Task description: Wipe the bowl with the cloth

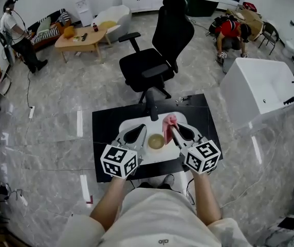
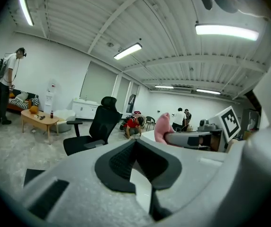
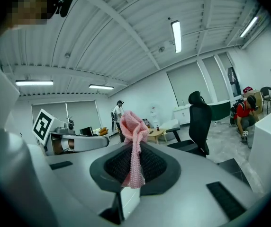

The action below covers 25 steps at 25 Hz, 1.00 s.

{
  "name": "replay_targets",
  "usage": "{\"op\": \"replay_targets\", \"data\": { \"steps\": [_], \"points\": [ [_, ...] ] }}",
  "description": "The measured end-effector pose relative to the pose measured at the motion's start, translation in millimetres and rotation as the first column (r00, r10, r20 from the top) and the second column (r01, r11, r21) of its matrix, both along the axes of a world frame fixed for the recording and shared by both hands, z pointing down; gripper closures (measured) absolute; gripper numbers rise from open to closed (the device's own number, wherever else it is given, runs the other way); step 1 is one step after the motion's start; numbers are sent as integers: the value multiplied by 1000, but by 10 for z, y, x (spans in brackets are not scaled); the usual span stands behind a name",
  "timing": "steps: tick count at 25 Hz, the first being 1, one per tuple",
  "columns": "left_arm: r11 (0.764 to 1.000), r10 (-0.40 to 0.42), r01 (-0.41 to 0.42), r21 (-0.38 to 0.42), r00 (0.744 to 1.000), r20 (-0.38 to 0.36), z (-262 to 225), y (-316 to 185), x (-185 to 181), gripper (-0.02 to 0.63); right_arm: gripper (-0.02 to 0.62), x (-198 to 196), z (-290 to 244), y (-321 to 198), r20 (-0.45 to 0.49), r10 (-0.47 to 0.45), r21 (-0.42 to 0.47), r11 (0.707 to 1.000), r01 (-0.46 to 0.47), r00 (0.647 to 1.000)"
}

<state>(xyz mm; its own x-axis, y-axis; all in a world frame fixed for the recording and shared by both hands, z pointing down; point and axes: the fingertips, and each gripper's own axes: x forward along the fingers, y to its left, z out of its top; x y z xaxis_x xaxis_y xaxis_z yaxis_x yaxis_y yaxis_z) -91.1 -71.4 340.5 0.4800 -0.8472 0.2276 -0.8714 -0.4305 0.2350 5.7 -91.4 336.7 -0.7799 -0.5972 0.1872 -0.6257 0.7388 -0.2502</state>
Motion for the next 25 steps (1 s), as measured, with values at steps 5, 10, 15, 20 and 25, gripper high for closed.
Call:
{"op": "replay_targets", "data": {
  "steps": [5,10,15,20,25],
  "points": [
    [1000,22,-22,4,1000,-8,-38,-8,103,594,566,40,-39,63,-22,-10,33,999,11,1000],
    [1000,28,-28,7,1000,-1,-60,-2,131,594,566,81,-78,81,5,13,38,999,-13,1000],
    [999,40,-40,1,999,-9,-62,11,193,594,566,149,-82,100,-7,23,34,999,-22,1000],
    [999,40,-40,-10,999,-11,-33,4,220,594,566,204,-92,85,-13,36,39,999,-35,999],
    [999,38,-38,-13,999,-11,-9,-5,226,594,567,220,-64,81,-21,38,37,999,-38,999]
  ]
}}
